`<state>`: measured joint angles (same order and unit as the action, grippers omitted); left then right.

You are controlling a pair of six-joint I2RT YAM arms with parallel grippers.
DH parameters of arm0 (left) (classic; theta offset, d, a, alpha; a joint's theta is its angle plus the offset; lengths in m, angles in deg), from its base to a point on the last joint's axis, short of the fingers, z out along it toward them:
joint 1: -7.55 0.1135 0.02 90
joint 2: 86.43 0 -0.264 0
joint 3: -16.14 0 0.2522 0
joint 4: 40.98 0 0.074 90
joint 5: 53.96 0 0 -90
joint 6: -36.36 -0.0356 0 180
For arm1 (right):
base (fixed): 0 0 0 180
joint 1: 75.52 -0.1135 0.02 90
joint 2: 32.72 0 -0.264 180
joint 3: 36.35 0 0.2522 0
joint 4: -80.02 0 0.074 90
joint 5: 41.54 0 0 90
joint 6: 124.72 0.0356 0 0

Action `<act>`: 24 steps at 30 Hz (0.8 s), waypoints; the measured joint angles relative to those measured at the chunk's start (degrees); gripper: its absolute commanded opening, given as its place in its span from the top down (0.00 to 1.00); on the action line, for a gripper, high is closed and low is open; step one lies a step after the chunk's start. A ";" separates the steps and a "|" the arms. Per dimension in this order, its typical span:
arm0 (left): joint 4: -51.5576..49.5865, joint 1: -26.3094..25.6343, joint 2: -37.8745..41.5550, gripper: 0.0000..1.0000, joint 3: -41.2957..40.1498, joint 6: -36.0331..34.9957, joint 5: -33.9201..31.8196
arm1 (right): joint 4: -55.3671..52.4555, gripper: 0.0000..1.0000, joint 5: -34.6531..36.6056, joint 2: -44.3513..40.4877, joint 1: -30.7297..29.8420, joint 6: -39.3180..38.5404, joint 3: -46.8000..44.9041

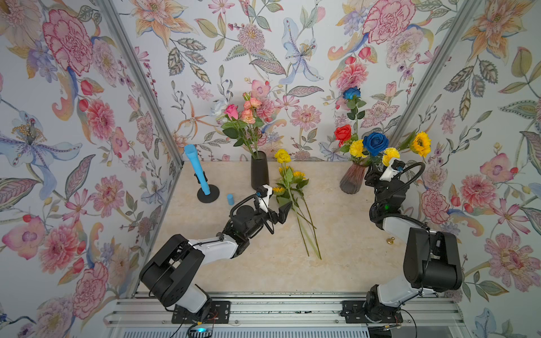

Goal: Pick out yellow flowers from the vase
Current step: Pick up the flower from the vase.

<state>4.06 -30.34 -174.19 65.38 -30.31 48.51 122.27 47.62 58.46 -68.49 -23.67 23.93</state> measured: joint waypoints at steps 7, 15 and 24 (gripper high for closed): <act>0.55 0.00 -0.02 0.00 0.00 0.00 0.87 | 0.44 0.48 -0.20 2.34 0.00 -0.20 2.21; 0.90 -0.17 -0.31 0.00 0.07 -0.24 0.92 | 0.39 0.66 -0.22 3.04 0.00 -0.46 4.04; 0.90 -0.76 -0.85 0.00 0.09 -0.48 1.95 | -0.48 0.87 -0.39 3.04 0.02 -1.20 4.96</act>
<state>4.96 -31.10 -175.05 65.47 -30.79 50.45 121.79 47.23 61.50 -68.47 -24.87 28.89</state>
